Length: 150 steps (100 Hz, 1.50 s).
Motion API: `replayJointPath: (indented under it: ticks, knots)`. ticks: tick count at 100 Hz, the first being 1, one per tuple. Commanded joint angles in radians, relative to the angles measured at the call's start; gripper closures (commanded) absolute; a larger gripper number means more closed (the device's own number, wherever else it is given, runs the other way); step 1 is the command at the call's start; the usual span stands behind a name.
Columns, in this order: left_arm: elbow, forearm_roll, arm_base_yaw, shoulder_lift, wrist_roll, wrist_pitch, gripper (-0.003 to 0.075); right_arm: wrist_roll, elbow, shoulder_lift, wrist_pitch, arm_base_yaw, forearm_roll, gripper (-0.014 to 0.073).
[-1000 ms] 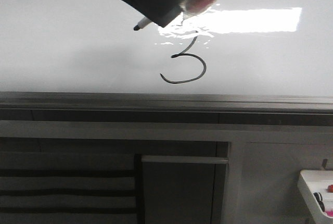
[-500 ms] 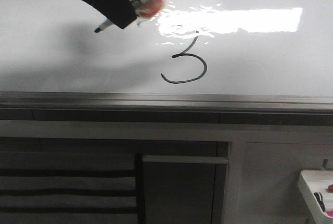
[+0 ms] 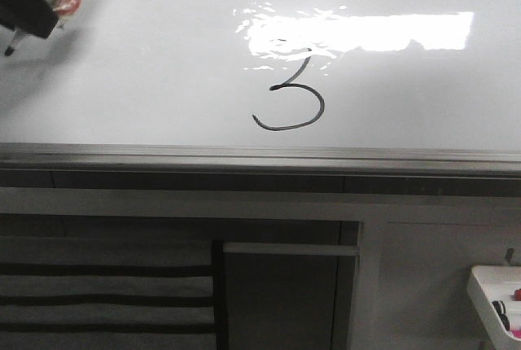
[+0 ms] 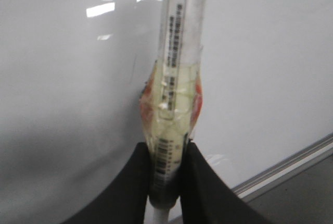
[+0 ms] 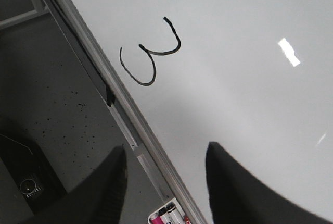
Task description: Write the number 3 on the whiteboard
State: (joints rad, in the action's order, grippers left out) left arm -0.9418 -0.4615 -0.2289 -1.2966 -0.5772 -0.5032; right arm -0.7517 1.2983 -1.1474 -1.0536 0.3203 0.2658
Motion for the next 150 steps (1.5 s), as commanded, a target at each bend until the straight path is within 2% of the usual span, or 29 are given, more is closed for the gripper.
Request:
replayJointPath:
  ticks: [1,20,133,141,150]
  knots:
    - [0.003,-0.036,0.034,0.017,0.022,0.065,0.071,0.003,0.026,0.022,0.047,-0.007,0.011,0.0288]
    - [0.012,-0.036,0.093,0.013,0.047,0.094,0.0708,0.003,0.026,0.022,0.047,-0.007,0.013,0.0288]
    - [0.012,-0.036,0.092,0.013,0.06,0.117,0.0706,0.004,0.026,0.022,0.045,-0.007,0.015,0.0288]
    - [0.012,-0.036,0.092,0.013,0.062,0.122,0.0659,0.004,0.026,0.022,0.045,-0.007,0.015,0.0288]
    - [0.012,-0.036,0.092,0.013,0.062,0.127,0.051,0.004,0.026,0.022,0.045,-0.007,0.015,0.0288]
